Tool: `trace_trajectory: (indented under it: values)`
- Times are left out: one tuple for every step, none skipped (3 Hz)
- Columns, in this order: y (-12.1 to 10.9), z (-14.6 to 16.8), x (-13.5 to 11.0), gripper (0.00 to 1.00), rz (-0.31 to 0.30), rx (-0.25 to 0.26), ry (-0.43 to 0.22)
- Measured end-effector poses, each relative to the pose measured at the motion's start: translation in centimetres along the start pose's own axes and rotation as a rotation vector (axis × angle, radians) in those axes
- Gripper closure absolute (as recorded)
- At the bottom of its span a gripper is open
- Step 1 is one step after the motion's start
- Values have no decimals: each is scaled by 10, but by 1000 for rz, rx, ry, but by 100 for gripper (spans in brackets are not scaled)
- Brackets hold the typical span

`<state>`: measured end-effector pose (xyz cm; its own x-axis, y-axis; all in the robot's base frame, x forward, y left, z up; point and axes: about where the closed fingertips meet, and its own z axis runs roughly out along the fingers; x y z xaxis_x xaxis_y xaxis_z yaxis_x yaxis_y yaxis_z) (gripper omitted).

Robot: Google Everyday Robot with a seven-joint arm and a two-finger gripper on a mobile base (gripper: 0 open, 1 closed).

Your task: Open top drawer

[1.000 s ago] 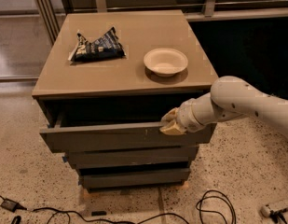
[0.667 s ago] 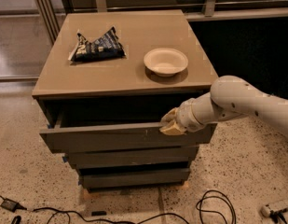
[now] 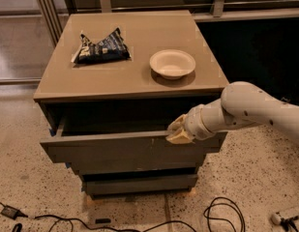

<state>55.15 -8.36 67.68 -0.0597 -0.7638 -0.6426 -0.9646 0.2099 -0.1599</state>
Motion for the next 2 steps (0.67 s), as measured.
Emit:
trace_trajectory:
  values:
    - [0, 0, 0, 63, 0, 0, 0]
    - [0, 0, 0, 40, 0, 0, 0]
